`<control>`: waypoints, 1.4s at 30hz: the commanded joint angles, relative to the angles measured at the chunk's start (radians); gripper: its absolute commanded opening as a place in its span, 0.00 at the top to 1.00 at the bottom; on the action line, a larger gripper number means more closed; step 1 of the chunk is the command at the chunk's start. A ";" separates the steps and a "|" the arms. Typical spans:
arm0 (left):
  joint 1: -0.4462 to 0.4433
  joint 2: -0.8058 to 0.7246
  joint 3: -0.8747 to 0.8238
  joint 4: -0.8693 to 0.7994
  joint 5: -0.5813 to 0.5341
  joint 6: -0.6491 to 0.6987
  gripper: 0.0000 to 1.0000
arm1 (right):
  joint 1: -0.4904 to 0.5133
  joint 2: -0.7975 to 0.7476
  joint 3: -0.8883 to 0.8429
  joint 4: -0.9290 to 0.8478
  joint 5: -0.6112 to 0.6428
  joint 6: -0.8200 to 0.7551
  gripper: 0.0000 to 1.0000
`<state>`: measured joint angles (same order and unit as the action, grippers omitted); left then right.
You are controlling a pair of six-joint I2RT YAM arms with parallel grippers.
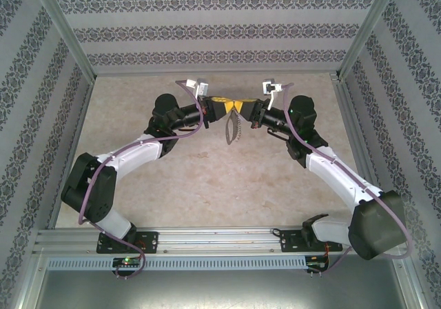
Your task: Put the keys on the keyring
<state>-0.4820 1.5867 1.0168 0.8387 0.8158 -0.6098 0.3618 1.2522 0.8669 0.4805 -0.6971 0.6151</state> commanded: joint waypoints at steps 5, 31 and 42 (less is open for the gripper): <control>0.066 -0.025 0.037 -0.059 0.001 0.034 0.85 | -0.024 -0.005 0.077 -0.140 0.006 -0.147 1.00; 0.127 -0.112 0.191 -0.806 -0.019 0.540 0.45 | 0.051 0.143 0.440 -0.897 0.150 -0.812 1.00; 0.123 -0.040 0.230 -0.931 0.130 0.629 0.46 | 0.100 0.197 0.540 -1.058 0.170 -0.917 1.00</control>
<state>-0.3523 1.5406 1.2266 -0.0410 0.8703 -0.0319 0.4530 1.4441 1.3586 -0.5247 -0.5343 -0.2455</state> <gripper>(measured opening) 0.538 0.053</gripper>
